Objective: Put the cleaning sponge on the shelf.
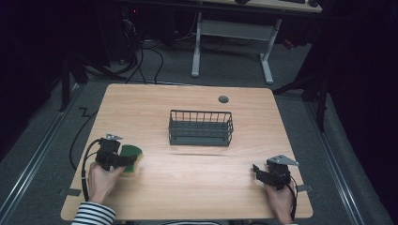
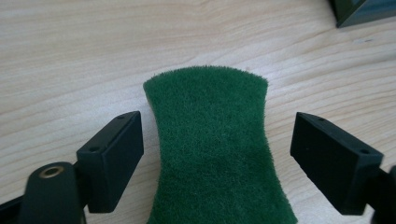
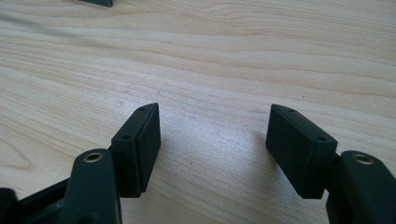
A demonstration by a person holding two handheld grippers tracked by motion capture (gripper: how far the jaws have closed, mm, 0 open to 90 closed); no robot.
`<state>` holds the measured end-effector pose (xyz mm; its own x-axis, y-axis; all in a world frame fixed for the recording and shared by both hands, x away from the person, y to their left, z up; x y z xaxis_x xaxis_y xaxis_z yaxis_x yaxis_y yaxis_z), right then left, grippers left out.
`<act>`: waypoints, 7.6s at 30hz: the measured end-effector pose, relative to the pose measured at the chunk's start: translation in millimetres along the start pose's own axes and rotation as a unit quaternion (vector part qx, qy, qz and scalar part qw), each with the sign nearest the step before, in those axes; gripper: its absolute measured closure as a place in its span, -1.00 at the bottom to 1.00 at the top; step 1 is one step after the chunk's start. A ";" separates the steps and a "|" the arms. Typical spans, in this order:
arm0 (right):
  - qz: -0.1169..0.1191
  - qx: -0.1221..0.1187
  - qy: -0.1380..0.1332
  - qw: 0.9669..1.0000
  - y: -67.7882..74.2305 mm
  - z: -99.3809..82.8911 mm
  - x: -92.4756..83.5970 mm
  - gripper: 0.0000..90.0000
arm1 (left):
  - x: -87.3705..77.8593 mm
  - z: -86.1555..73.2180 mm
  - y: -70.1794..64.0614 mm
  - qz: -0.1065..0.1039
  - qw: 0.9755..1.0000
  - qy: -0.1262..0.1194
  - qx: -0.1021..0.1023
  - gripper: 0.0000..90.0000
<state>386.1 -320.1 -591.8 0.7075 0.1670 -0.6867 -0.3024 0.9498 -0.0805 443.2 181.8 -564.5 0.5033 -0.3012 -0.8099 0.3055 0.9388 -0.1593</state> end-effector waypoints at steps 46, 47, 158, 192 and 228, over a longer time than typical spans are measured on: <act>0.000 0.000 0.001 1.000 0.9 0.1 0.4 -0.27 | 29.2 1.6 3.0 0.036 0.993 0.113 0.007 -0.42; 0.001 0.000 0.001 1.000 1.0 0.0 0.4 -0.28 | 29.1 1.5 2.8 0.035 0.993 0.113 0.007 -0.41; 0.005 -0.002 0.002 1.000 1.6 -0.2 0.4 -0.33 | -1.0 174.9 -171.0 -0.085 0.986 0.025 0.140 -0.39; 0.007 -0.003 0.001 1.000 1.7 0.1 0.7 -0.34 | 54.7 196.9 -192.8 -0.055 0.992 0.013 0.109 -0.40; 0.007 -0.004 0.001 1.000 1.9 0.0 0.7 -0.34 | 67.3 181.4 -193.6 -0.027 0.993 0.029 0.115 -0.40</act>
<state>386.0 -318.2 -592.4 0.7017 0.1806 -0.6892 -0.3175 0.9452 -0.0756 564.6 -50.5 -485.8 0.4353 -0.3343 -0.8359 0.5104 0.8565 -0.0768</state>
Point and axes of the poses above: each handheld gripper's, and its own axes: x roughly forward along the jaws, z roughly out of its top, y roughly to its left, the point moved 9 cm from there along x, roughly forward along the jaws, and after that the axes turned 5 degrees about -x, right-handed, at the moved point
